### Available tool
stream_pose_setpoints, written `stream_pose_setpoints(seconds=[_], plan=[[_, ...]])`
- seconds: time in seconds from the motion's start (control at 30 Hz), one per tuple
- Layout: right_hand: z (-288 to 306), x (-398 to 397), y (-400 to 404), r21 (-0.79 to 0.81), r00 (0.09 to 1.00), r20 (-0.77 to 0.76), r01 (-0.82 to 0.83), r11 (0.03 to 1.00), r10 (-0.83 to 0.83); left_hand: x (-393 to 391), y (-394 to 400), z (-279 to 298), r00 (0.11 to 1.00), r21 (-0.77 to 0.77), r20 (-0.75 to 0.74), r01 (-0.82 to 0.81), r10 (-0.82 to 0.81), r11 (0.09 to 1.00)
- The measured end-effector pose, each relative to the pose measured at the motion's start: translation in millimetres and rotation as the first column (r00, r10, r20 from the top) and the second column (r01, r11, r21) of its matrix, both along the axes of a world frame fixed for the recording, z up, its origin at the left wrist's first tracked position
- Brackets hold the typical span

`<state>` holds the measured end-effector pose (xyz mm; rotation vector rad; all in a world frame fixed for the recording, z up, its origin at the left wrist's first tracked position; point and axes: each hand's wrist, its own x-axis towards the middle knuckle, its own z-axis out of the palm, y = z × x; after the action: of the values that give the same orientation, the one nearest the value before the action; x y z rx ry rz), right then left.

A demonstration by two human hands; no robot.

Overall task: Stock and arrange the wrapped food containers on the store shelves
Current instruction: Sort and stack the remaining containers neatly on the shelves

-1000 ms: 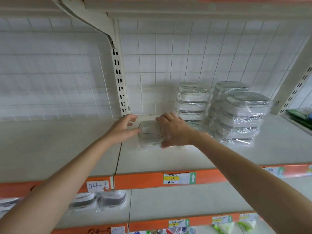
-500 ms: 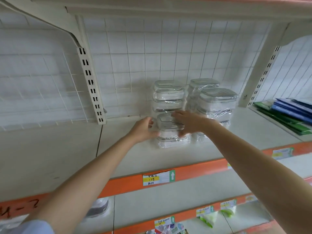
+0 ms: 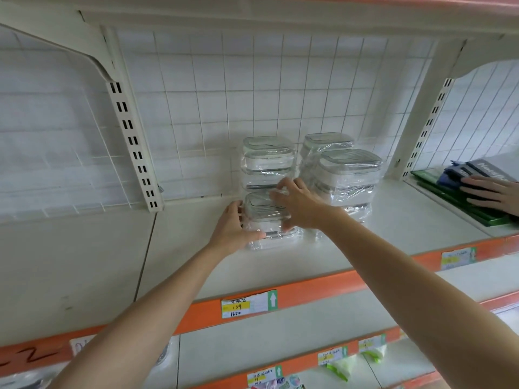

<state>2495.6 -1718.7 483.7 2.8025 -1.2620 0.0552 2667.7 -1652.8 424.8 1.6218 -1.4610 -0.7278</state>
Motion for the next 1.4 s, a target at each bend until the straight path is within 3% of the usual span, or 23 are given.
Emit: stream_pose_setpoints(seconds=[0.17, 0.33, 0.47, 0.57, 0.83, 1.1, 1.4], plan=[[-1.4, -0.2, 2.9, -0.037, 0.999, -0.032, -0.024, 0.999, 0.023, 3.5, -0.3, 5.1, 0.971, 0.024, 0.234, 0.036, -0.041, 0.999], [6.9, -6.6, 10.5, -0.012, 0.993, -0.119, -0.020, 1.000, 0.019, 12.6, 15.0, 20.3, 0.838, 0.140, 0.538, 0.019, -0.092, 0.990], [12.6, 9.8, 31.2, -0.190, 0.965, -0.133, -0.250, 0.949, 0.228, 37.9, 47.6, 24.3, 0.649, 0.125, 0.756, -0.014, -0.086, 0.992], [5.9, 35.4, 54.6, -0.216, 0.912, -0.079, -0.410, 0.886, 0.402, 60.3, 80.9, 28.3, 0.560, 0.091, 0.828, -0.079, -0.031, 0.993], [-39.0, 94.2, 114.4, -0.005, 0.819, -0.031, -0.573, 0.819, 0.573, 103.8, 192.5, 17.8, 0.521, 0.145, 0.853, -0.276, 0.022, 0.950], [-43.5, 109.1, 175.3, -0.048, 0.794, 0.044, -0.604, 0.795, 0.606, 108.4, 257.5, 7.2, 0.488, 0.001, 0.864, -0.248, 0.124, 0.969], [-106.7, 87.2, 270.7, 0.151, 0.872, -0.060, -0.474, 0.867, 0.487, 101.0, 355.1, -56.5, 0.611, 0.192, 0.791, -0.212, -0.023, 0.958]])
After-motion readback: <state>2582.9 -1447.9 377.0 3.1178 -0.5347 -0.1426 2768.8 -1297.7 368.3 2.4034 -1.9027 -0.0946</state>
